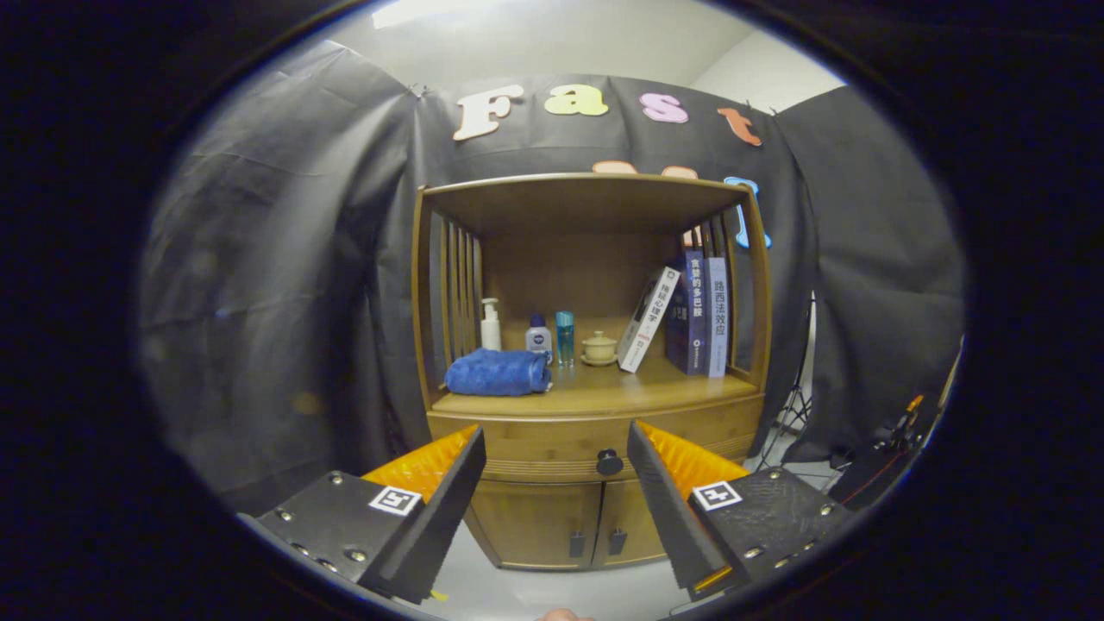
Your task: Pull open the drawer, take out the items inside it, and place them on the countertop above the cabinet.
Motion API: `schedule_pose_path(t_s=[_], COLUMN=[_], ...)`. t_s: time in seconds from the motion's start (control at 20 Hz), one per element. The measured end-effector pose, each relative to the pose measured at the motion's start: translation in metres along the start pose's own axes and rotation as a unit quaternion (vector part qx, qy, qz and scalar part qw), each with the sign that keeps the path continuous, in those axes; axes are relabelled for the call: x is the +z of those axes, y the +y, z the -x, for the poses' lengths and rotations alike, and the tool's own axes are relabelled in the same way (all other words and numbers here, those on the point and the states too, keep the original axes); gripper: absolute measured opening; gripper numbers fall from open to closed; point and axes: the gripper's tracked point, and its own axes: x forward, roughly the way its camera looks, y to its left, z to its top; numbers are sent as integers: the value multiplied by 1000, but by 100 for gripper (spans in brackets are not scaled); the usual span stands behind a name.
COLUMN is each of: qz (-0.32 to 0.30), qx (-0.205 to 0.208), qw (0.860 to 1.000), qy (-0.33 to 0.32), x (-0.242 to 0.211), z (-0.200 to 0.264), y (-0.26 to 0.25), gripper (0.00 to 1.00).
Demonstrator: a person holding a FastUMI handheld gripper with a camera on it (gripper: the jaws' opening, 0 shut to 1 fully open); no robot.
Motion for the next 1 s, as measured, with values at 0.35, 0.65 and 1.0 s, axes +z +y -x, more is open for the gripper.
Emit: schedule_pose_path(t_s=[0.35, 0.65, 1.0], qz=[5, 36, 59], qx=[-24, -32, -39], qw=[1000, 999, 997], qy=[1, -5, 40], x=[-12, -41, -106], z=[-23, -74, -148], y=[-12, -25, -54], gripper=[99, 99, 98])
